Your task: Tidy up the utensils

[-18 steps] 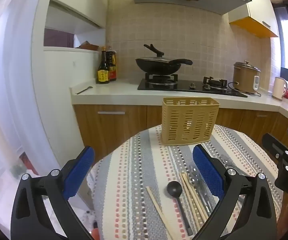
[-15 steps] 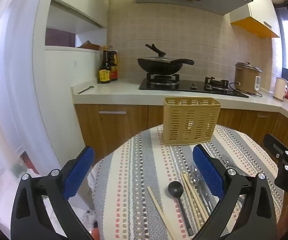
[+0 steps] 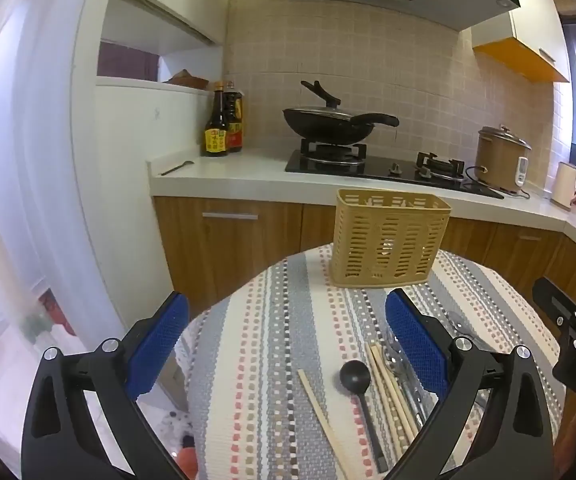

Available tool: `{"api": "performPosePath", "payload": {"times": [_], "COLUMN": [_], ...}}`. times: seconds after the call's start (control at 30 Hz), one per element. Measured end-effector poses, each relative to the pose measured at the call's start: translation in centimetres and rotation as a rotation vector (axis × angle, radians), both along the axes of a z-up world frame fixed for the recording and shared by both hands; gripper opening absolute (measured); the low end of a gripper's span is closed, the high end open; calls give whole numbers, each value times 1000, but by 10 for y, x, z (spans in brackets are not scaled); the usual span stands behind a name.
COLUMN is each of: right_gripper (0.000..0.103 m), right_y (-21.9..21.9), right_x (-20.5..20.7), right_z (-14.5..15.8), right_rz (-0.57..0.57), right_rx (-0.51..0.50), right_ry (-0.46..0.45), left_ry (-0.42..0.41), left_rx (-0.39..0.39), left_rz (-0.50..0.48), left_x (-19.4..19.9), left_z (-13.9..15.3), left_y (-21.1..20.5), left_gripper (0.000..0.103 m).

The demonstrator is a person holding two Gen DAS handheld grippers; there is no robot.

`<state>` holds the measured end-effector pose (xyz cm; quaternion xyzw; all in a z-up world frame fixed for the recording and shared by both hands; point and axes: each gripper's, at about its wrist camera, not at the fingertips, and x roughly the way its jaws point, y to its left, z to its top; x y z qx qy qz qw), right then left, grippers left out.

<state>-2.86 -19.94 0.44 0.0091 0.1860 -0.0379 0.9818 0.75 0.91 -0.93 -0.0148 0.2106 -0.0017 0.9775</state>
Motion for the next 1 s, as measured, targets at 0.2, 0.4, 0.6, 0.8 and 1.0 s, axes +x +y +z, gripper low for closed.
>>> {"api": "performPosePath", "payload": {"times": [0.2,0.4,0.6,0.8,1.0], "right_gripper": [96,96,96,96,96], "right_y": [-1,2,3,3,3], "right_x": [-2,-4,-4,-6,-9], "right_z": [2,4,4,3,5], "right_rz": [-2,-6,-1,1,0], "right_rx": [2,-15,-15,-17,-17], "right_ry": [-7,-12,-9,-8,-17], "left_ry": [10,5,7,11,8], "left_rx": [-1,8,2,-10,-14], "left_rz": [-8,-8,-20,-29,-31], "left_x": [0,-2,-4,-3,-4], "left_z": [1,1,0,2,2], "left_y": [-2,-5,-5,-4,-4], "left_gripper": [94,94,94,93,93]}}
